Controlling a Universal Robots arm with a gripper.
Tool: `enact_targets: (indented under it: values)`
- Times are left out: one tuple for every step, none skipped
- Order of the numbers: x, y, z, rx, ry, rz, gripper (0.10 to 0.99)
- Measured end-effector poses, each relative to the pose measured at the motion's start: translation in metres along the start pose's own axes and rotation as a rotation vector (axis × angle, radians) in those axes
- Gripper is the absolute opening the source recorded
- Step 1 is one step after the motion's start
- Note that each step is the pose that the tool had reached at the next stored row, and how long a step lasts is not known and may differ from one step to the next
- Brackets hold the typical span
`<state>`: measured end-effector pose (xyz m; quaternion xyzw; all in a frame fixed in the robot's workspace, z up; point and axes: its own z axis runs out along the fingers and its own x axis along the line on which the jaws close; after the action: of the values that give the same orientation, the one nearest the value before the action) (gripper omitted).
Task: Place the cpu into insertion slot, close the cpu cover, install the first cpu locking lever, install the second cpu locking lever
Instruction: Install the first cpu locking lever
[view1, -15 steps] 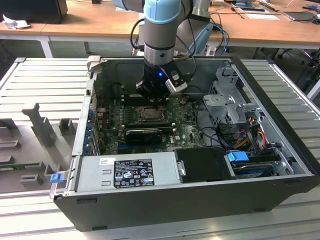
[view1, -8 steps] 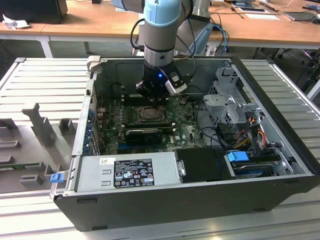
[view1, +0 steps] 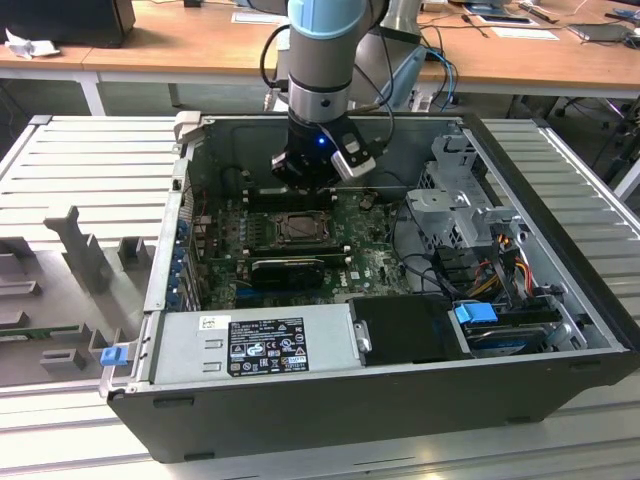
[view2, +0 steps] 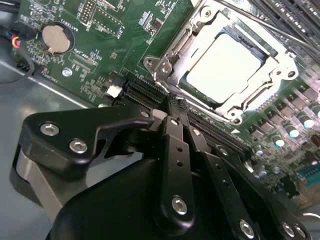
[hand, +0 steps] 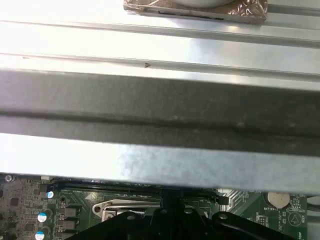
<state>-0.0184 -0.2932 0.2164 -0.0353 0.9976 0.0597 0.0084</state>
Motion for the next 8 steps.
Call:
enact_targets:
  values:
    - [0.0,0.0001,-0.0008,0.0,0.0001,0.0,0.106]
    - [-0.0001,0.0002,-0.0014,0.0,0.0,0.0,0.106]
    - [-0.0001,0.0002,-0.0013,0.0,-0.0001,0.0,0.106]
    - [-0.0001,0.0002,-0.0013,0.001,-0.0001,0.0,0.106]
    - [-0.0001,0.0002,-0.0012,0.003,0.0002,0.0,0.106]
    - [-0.0001,0.0001,-0.0011,0.005,0.0004,0.001,0.106]
    - [0.0,0.0,-0.0012,0.006,0.0003,0.001,0.106]
    - [0.0,-0.0002,-0.0011,0.006,0.0003,0.001,0.106]
